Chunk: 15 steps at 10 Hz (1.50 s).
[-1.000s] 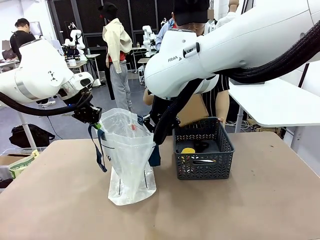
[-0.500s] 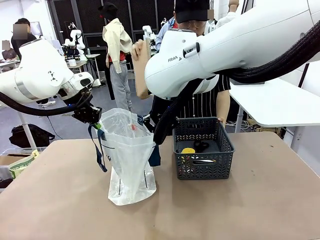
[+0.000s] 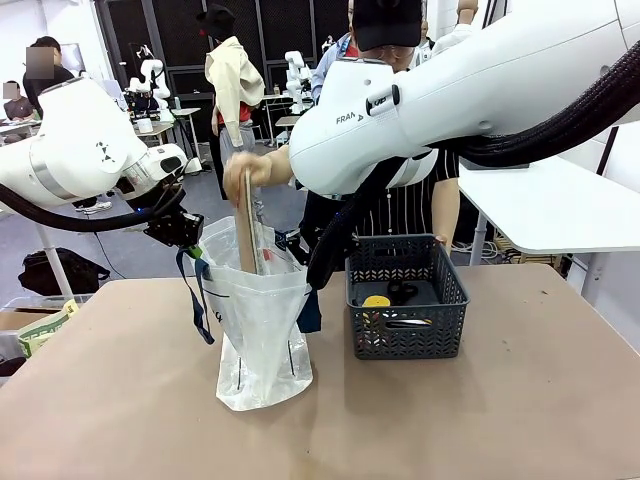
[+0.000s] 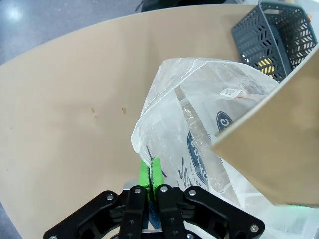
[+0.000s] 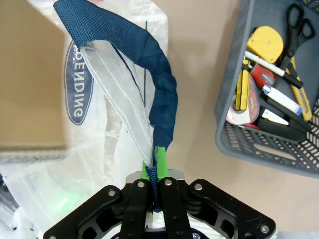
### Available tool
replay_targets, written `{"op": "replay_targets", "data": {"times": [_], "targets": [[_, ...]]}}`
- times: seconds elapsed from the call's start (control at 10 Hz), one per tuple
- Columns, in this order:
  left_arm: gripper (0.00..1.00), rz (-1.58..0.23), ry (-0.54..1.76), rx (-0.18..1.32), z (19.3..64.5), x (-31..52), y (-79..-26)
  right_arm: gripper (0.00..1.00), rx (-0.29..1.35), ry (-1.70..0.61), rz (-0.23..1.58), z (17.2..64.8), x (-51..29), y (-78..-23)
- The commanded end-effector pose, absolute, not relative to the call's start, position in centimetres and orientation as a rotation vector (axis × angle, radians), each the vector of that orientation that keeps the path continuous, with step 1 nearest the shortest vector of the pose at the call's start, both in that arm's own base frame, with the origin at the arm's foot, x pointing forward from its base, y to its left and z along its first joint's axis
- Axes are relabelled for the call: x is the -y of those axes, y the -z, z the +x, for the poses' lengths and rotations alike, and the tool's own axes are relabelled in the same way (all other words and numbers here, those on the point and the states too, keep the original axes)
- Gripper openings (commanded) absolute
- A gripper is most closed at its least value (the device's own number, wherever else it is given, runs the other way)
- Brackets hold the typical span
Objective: Transfer purchased items from the store into the shopping bag.
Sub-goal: Move the Reusable shopping bag to the right side of the table.
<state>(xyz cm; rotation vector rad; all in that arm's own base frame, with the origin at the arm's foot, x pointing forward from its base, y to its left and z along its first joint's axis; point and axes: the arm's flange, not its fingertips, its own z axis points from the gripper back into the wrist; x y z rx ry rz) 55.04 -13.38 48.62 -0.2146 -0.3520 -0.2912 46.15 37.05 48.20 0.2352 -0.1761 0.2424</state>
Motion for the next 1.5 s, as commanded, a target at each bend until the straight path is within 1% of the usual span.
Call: {"op": "replay_targets", "data": {"times": [0.0,1.4], "targets": [[0.0,-0.214,0.29,0.352,55.06,13.31,-48.62,0.0,0.178,-0.247,0.235,46.13,-37.05,-48.27],[0.0,-0.214,0.29,0.352,55.06,13.31,-48.62,0.0,0.178,-0.247,0.235,46.13,-37.05,-48.27]]}}
